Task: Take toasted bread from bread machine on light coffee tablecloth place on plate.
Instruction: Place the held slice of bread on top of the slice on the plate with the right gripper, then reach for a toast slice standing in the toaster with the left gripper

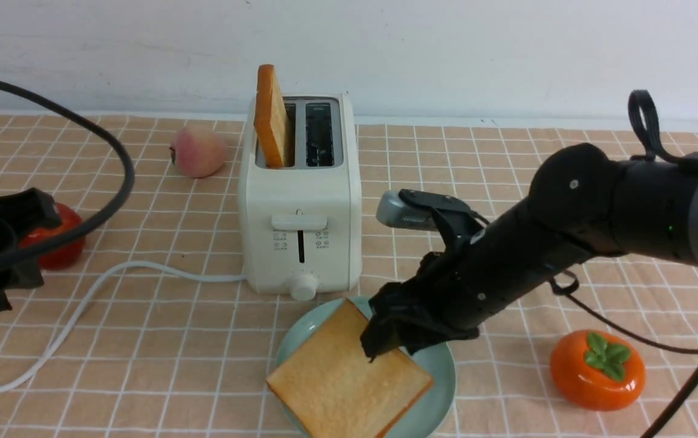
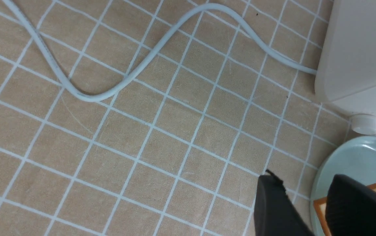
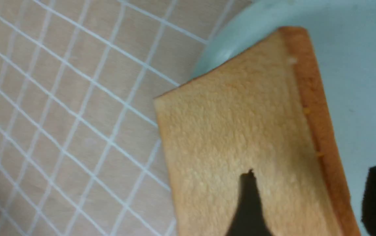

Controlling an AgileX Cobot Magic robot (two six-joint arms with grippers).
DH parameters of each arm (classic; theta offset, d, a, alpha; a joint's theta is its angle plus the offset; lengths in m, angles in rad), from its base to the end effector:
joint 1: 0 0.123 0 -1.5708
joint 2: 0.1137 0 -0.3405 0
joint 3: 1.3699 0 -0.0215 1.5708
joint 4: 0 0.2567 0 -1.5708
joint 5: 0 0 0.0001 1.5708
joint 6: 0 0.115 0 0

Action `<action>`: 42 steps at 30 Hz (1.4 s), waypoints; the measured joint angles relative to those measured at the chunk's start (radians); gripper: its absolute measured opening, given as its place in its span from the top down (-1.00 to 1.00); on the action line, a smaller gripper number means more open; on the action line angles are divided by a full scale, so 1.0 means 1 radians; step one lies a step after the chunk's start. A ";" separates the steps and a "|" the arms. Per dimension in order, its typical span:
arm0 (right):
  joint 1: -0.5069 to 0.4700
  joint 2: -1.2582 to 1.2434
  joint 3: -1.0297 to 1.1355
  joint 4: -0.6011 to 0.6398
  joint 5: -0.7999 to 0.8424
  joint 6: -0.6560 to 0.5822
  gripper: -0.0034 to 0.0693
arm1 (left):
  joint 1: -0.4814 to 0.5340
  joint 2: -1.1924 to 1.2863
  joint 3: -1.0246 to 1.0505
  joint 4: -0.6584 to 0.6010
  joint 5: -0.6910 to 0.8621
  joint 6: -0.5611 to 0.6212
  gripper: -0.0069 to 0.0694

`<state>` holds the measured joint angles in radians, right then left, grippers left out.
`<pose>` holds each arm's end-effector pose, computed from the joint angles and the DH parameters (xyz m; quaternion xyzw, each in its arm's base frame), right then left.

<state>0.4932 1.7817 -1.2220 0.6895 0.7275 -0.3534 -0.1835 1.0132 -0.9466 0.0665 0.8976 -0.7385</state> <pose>0.3262 0.2306 0.2564 -0.1916 0.9283 0.2789 0.1544 0.1814 -0.0276 0.3690 -0.2472 0.9069 -0.1230 0.3183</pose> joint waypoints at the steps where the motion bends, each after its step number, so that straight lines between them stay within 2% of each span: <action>1: -0.006 -0.031 -0.008 -0.092 0.002 0.072 -0.70 | 0.000 0.000 0.000 0.000 0.001 0.000 0.20; 2: -0.014 -0.060 -0.025 -0.178 0.016 0.124 -0.84 | 0.000 0.000 0.000 0.000 -0.003 0.000 0.20; 4: -0.025 -0.094 -0.049 -0.268 0.035 0.188 -0.90 | 0.000 0.000 0.000 0.000 -0.013 0.004 0.20; 5: -0.034 -0.137 -0.092 -0.387 0.072 0.272 -0.94 | 0.000 0.002 0.000 -0.002 -0.040 0.032 0.20; 6: -0.037 -0.178 -0.120 -0.472 0.099 0.327 -0.94 | 0.000 0.007 -0.009 -0.009 -0.056 0.059 0.19; 9: -0.039 -0.249 -0.170 -0.570 0.149 0.390 -0.90 | 0.000 0.029 -0.049 -0.044 -0.090 0.128 0.16; 10: -0.039 -0.318 -0.202 -0.605 0.183 0.421 -0.82 | 0.000 0.072 -0.122 -0.099 -0.122 0.202 0.12; 12: -0.039 -0.357 -0.210 -0.608 0.193 0.430 -0.76 | 0.000 0.103 -0.178 -0.139 -0.134 0.247 0.09; 15: -0.039 -0.439 -0.214 -0.588 0.219 0.448 -0.61 | -0.032 0.256 -0.368 -0.228 -0.129 0.358 -0.03; 17: -0.039 -0.471 -0.214 -0.574 0.233 0.449 -0.53 | -0.067 0.351 -0.492 -0.232 -0.098 0.370 -0.10; 20: -0.039 -0.494 -0.214 -0.567 0.264 0.450 -0.49 | -0.123 0.494 -0.636 -0.197 -0.026 0.329 -0.20; 26: -0.039 -0.505 -0.213 -0.563 0.418 0.451 -0.48 | -0.198 0.776 -0.921 0.050 0.051 0.119 -0.30; 30: -0.039 -0.505 -0.212 -0.563 0.467 0.451 -0.47 | -0.199 0.914 -1.051 0.096 0.048 0.077 -0.30; 37: -0.039 -0.510 -0.212 -0.563 0.477 0.450 -0.47 | -0.199 1.105 -1.177 0.139 0.043 0.078 -0.25; 42: -0.039 -0.531 -0.211 -0.563 0.480 0.424 -0.47 | -0.198 1.142 -1.198 0.181 0.041 0.079 0.01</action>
<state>0.4546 1.2508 -1.4335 0.1261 1.2072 0.0711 -0.3814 2.1549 -2.1445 0.2472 0.9382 -0.6594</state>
